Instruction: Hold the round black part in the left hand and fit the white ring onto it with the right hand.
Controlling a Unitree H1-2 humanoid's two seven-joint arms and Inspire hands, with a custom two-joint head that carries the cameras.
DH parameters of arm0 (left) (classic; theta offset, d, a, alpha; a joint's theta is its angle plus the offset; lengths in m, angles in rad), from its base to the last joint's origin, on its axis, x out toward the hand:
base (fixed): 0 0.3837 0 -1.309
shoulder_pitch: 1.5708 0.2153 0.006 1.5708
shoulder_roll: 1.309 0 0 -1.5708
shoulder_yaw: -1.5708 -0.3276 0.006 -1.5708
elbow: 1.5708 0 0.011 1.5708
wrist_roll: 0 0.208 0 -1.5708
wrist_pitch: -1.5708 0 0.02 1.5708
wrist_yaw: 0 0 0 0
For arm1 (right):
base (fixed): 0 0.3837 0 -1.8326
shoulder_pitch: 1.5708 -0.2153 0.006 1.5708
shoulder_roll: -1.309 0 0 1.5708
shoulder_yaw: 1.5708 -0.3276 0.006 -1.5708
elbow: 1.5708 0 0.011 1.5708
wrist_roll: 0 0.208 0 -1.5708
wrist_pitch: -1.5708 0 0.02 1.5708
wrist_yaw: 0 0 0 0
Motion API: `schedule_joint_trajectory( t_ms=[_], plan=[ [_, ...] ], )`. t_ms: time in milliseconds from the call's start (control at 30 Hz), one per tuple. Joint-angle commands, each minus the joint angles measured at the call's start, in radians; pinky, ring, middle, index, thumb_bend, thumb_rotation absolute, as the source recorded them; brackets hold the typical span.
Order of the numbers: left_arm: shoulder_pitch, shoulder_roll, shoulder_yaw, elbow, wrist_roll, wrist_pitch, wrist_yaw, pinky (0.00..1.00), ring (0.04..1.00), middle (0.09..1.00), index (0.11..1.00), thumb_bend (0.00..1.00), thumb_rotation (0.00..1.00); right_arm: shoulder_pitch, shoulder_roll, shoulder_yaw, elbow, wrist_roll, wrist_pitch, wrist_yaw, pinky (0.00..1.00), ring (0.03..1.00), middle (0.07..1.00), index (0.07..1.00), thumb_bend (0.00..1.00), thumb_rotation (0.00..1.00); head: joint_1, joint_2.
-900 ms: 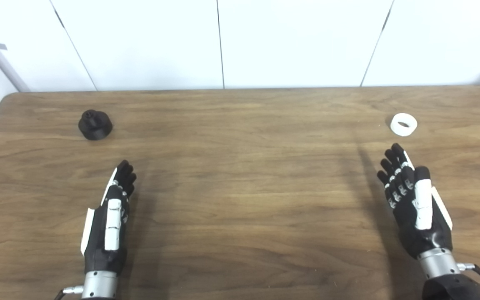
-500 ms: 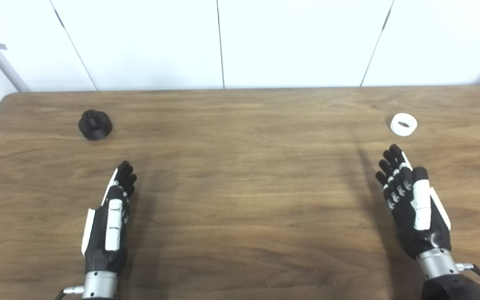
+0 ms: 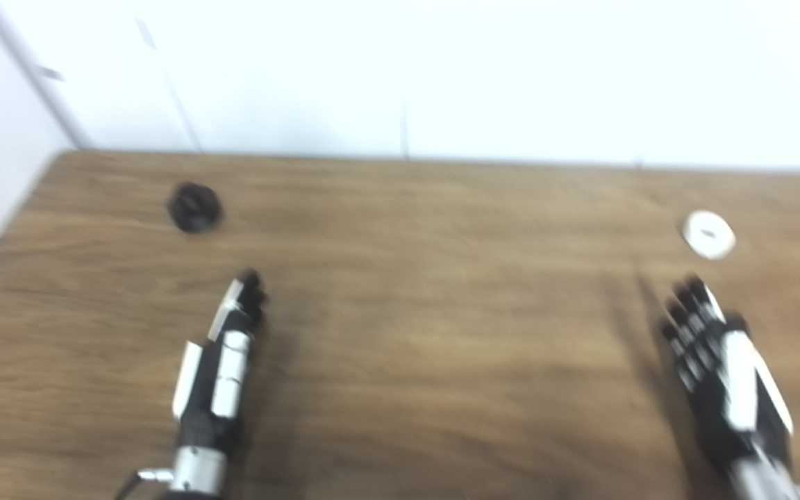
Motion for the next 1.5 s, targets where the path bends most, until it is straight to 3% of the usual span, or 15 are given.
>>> schedule_joint_trajectory(
  t_ms=[0,233,333,600,800,967,1067,1333,1467],
  plan=[
    [0.007,-0.077,-0.011,0.008,0.02,-0.037,0.016,0.98,0.96,0.965,0.96,0.48,0.87,0.057,-0.034,-0.001,0.0,0.017,-0.04,0.026,1.0,1.0,1.0,1.0,0.59,1.0,0.022,-0.019],
    [0.0,-0.091,-0.035,0.042,0.052,-0.068,0.038,0.98,0.971,0.97,0.965,0.48,0.87,0.05,-0.027,-0.013,0.053,-0.008,-0.089,0.027,1.0,1.0,1.0,1.0,0.65,1.0,0.072,-0.064],
    [-0.003,-0.097,-0.043,0.048,0.062,-0.064,0.053,0.97,0.966,0.964,0.959,0.46,0.85,0.048,-0.028,-0.017,0.07,-0.011,-0.103,0.026,1.0,1.0,1.0,1.0,0.62,1.0,0.083,-0.076],
    [-0.01,-0.099,-0.051,0.068,0.056,-0.084,0.059,0.98,0.972,0.971,0.964,0.46,0.84,0.043,-0.032,-0.018,0.097,-0.005,-0.126,0.037,1.0,1.0,1.0,1.0,0.61,1.0,0.054,-0.07],
    [-0.008,-0.097,-0.053,0.054,0.067,-0.065,0.069,0.99,0.971,0.972,0.969,0.45,0.89,0.042,-0.029,-0.013,0.099,-0.019,-0.13,0.034,1.0,1.0,1.0,1.0,0.6,1.0,0.019,-0.057],
    [-0.011,-0.079,-0.058,0.026,0.072,-0.021,0.067,1.0,0.993,0.987,0.985,0.51,0.92,0.039,-0.046,-0.004,0.115,-0.006,-0.15,0.067,1.0,1.0,1.0,1.0,0.6,1.0,0.019,-0.057],
    [-0.03,-0.019,-0.054,-0.012,0.12,0.048,0.047,1.0,0.999,0.997,0.994,0.63,0.85,0.035,-0.05,-0.005,0.115,0.006,-0.138,0.076,1.0,1.0,1.0,1.0,0.6,1.0,-0.002,-0.053],
    [-0.11,0.125,0.016,-0.135,0.31,0.243,0.003,1.0,1.0,1.0,1.0,0.85,0.61,0.03,-0.043,-0.003,0.115,0.03,-0.123,0.053,1.0,1.0,1.0,1.0,0.58,1.0,-0.005,-0.053],
    [-0.154,0.187,0.054,-0.175,0.388,0.31,-0.016,1.0,1.0,1.0,0.998,0.9,0.55,0.027,-0.044,0.002,0.12,0.024,-0.121,0.048,1.0,1.0,1.0,1.0,0.59,1.0,-0.012,-0.057]
  ],
)
